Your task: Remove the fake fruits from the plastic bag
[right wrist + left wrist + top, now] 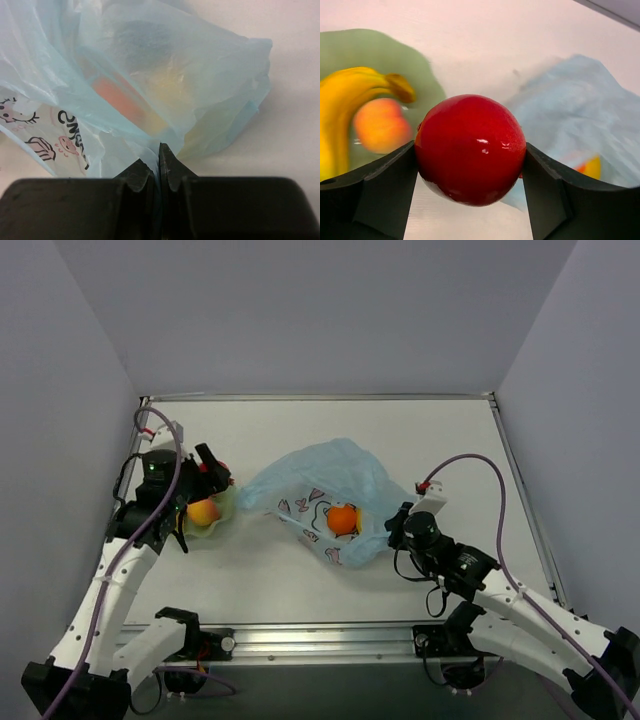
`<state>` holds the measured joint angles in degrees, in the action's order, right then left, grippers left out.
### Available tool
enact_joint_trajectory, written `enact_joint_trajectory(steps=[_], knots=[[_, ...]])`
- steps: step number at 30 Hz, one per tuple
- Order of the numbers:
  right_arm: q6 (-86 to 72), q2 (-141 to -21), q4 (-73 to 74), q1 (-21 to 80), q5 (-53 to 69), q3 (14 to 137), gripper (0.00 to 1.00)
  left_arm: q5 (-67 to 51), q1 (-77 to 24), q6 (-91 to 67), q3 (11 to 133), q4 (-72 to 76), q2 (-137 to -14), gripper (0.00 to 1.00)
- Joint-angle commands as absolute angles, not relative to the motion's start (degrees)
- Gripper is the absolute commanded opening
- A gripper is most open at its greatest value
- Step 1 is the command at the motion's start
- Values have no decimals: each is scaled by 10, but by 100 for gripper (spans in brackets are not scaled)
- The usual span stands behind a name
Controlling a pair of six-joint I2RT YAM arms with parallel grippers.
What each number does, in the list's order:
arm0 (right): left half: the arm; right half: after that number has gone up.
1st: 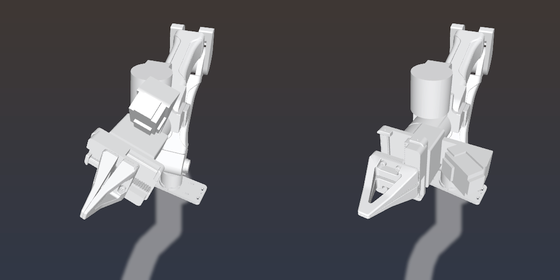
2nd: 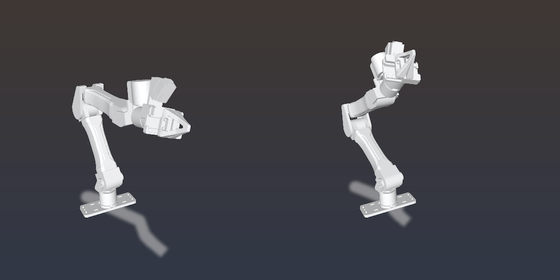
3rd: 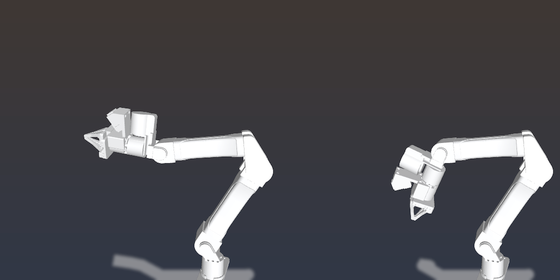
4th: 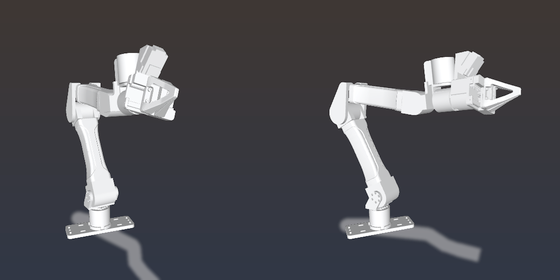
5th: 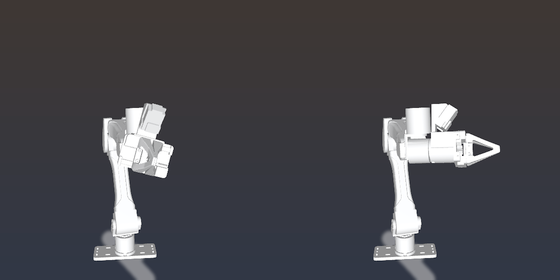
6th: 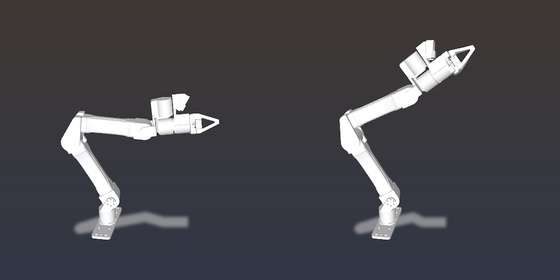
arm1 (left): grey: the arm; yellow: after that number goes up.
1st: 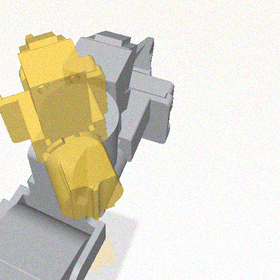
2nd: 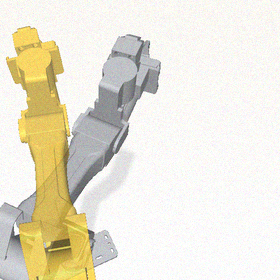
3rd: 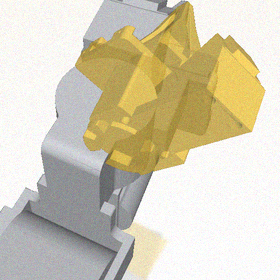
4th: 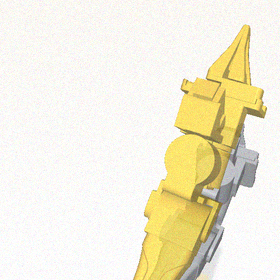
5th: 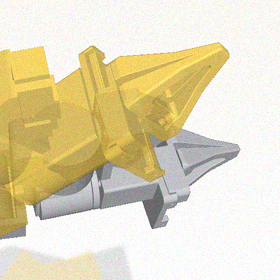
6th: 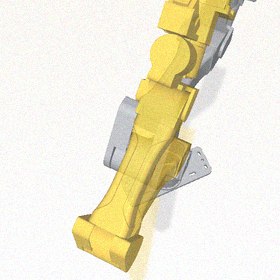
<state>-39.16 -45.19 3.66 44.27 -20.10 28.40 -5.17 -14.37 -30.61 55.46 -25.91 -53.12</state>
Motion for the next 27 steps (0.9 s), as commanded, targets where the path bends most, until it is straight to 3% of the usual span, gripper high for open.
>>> enact_joint_trajectory(steps=[1, 13, 17, 27], knots=[[-381, -432, 25, 441, -203, 285, 0, 21, -90, -355, 562, -278, -542, 56], [-374, -381, 13, 443, -177, 263, 0, 82, 40, -373, 631, -193, -758, 57], [-373, -387, 13, 445, -171, 259, 0, 73, 41, -364, 649, -161, -799, 67], [-370, -396, 12, 447, -171, 269, 0, 61, 40, -342, 669, -152, -879, 76]])
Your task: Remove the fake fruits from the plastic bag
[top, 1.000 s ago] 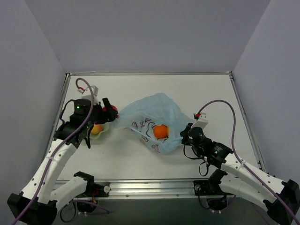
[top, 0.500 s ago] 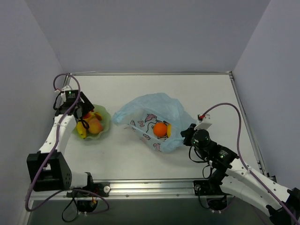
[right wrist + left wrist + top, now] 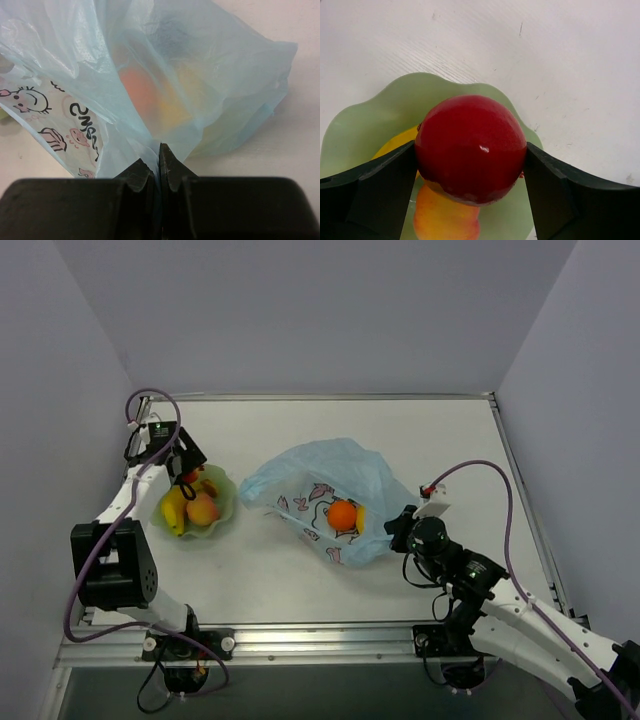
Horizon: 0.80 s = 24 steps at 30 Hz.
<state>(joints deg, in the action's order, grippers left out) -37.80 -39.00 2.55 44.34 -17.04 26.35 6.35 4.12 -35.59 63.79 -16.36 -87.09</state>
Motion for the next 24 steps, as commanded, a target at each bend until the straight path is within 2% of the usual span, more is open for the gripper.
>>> enact_joint_trajectory(steps=[1, 5, 10, 14, 18, 21, 23, 24], knots=[[-369, -396, 12, 448, -169, 269, 0, 58, 41, -339, 672, -153, -882, 77], [-371, -395, 12, 449, -167, 270, 0, 55, 41, -337, 673, -153, -889, 81], [-368, -407, 8, 450, -167, 275, 0, 54, 40, -331, 669, -155, -879, 96], [-367, -407, 7, 454, -169, 278, 0, 55, 38, -330, 670, -161, -869, 99], [-367, -401, 9, 454, -171, 279, 0, 53, 33, -338, 661, -165, -834, 96], [-369, -399, 9, 454, -178, 277, 0, 28, 19, -353, 644, -172, -758, 100], [-370, -397, 9, 454, -186, 275, 0, 1, 4, -354, 630, -184, -678, 85], [-372, -397, 9, 454, -189, 276, 0, 0, -23, -352, 621, -192, -653, 74]])
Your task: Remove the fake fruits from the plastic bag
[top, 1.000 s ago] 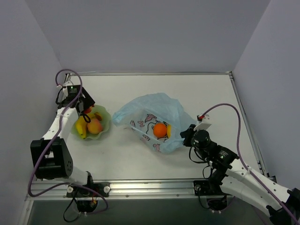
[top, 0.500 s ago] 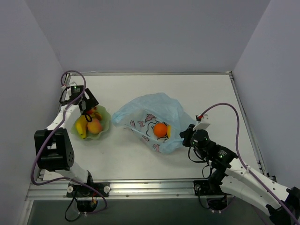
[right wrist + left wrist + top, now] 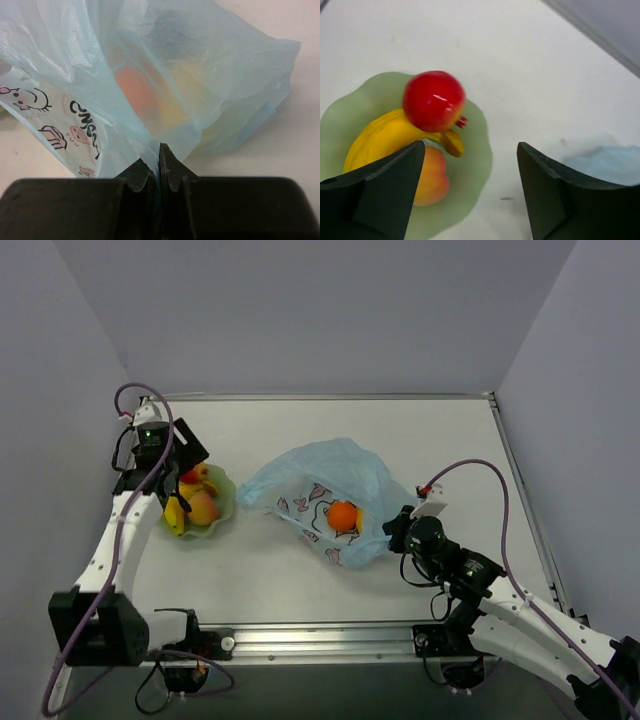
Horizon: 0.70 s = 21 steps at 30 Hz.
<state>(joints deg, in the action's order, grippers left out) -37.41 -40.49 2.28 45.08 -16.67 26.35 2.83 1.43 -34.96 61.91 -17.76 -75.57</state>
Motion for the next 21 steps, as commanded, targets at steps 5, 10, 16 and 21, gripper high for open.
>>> enact_joint_trajectory(steps=[5, 10, 16, 21], knots=[[-376, -393, 18, 455, -205, 281, 0, 3, -190, -321, 567, -295, -524, 50], [-395, -400, 38, 457, -214, 276, 0, -71, -309, -328, 498, -261, -442, 45], [-420, -431, 38, 459, -208, 258, 0, 13, -516, -256, 547, -173, -562, 46], [-443, -407, 40, 461, -214, 243, 0, 22, -555, -200, 609, -101, -699, 46]])
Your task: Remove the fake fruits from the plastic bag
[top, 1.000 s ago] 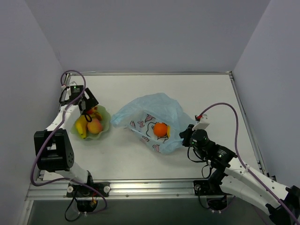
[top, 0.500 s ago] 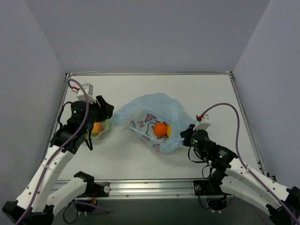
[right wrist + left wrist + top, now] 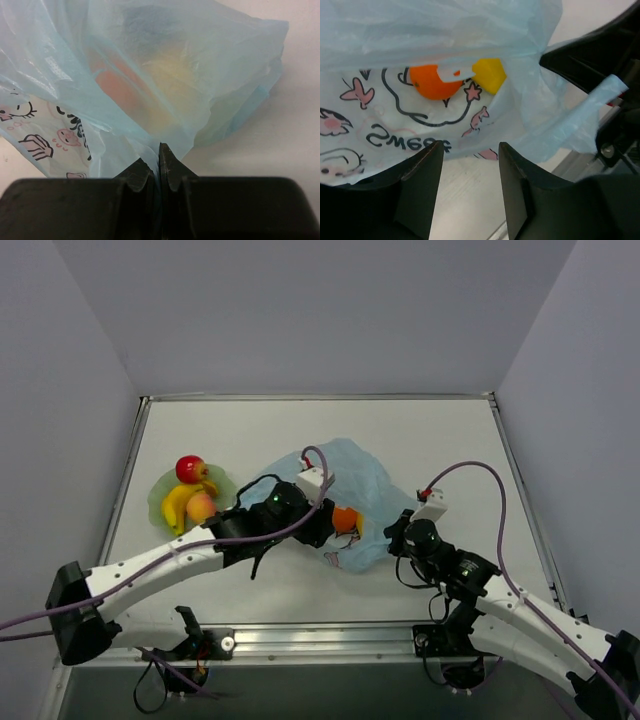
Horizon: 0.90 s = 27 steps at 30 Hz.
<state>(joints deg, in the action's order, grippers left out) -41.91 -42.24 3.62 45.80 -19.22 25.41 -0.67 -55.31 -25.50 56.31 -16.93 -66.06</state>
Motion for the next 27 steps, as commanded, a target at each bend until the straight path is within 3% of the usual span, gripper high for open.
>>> enact_joint_trajectory(steps=[1, 5, 10, 17, 22, 27], knots=[[-446, -403, 44, 461, -214, 241, 0, 32, -554, -186, 614, -97, -740, 46], [-459, -393, 47, 463, -213, 225, 0, 20, -546, -154, 623, -55, -824, 48], [-454, -404, 48, 463, -220, 231, 0, 9, -527, -148, 627, 0, -893, 74], [-446, -430, 48, 464, -219, 237, 0, 0, -503, -127, 670, 40, -968, 95], [-446, -426, 48, 464, -218, 236, 0, -48, -482, -127, 688, 67, -1014, 97], [-440, -424, 48, 464, -218, 239, 0, -53, -472, -128, 711, 54, -1048, 87]])
